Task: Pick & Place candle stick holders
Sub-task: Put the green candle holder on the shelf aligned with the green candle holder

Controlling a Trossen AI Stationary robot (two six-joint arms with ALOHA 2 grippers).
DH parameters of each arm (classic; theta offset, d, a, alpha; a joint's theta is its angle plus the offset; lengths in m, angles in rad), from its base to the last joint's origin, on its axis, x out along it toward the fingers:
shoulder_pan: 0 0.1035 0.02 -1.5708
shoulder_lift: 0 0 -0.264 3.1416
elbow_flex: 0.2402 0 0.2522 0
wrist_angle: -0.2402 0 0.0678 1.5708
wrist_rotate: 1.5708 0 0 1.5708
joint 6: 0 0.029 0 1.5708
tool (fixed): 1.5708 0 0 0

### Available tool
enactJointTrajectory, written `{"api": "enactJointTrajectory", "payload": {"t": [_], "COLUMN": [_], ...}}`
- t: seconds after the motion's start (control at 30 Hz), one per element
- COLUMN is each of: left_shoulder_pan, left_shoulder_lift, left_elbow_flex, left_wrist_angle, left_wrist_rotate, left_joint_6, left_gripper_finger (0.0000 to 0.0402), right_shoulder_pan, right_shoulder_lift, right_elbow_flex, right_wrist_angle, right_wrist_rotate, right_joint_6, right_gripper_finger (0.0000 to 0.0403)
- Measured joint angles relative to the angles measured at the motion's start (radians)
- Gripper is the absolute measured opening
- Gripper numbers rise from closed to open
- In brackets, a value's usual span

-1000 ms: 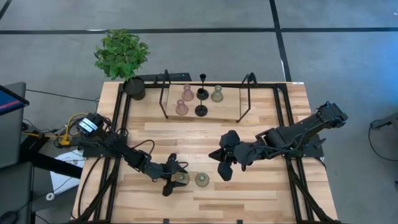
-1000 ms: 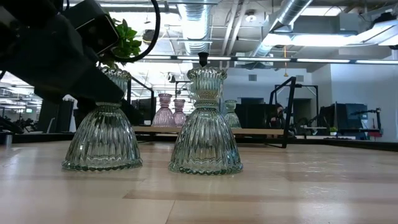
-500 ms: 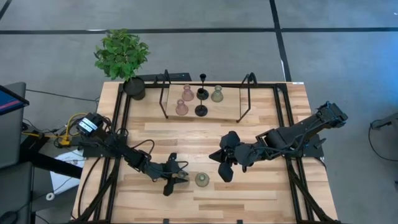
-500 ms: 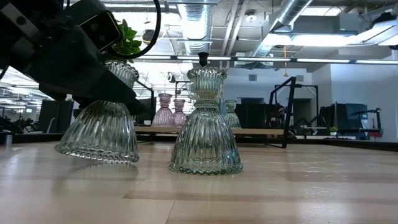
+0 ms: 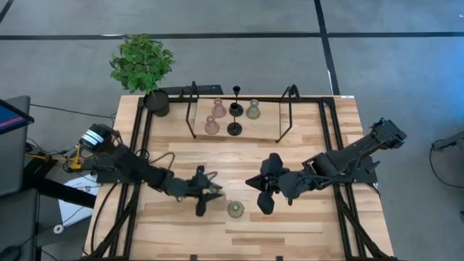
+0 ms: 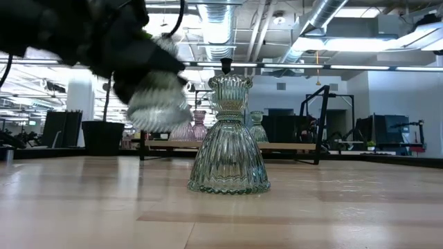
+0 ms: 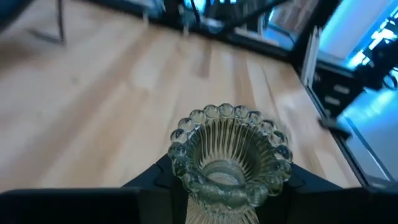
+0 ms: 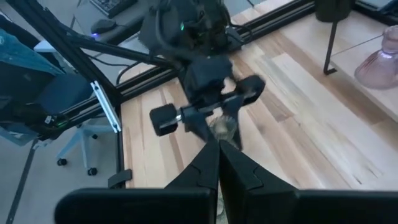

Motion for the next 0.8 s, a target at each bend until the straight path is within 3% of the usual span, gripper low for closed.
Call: {"api": "enactJointTrajectory", "payload": {"t": [0.37, 0.57, 0.8], "left_shoulder_pan": [0.172, 0.232, 0.342], "left_shoulder_lift": [-0.191, -0.168, -0.093], "left_elbow_flex": [0.023, 0.176, 0.306], "left_wrist_angle": [-0.087, -0.327, -0.332], "left_wrist_rotate": [0.041, 0.088, 0.097], "left_joint_6": [0.096, 0.151, 0.174], "left_gripper_finger": [0.0126, 0.0126, 0.0126], "right_shoulder_pan": [0.068, 0.129, 0.170], "right_shoulder_lift": [-0.023, -0.057, -0.118], "right_elbow_flex": [0.001, 0.001, 0.001], "right_wrist_angle": [0.009, 0.006, -0.024], "right_wrist_rotate": [0.189, 0.286, 0.336], "right_joint_6": [-0.007, -0.032, -0.147], "right_gripper_finger": [0.0000, 0.0000, 0.0000]}}
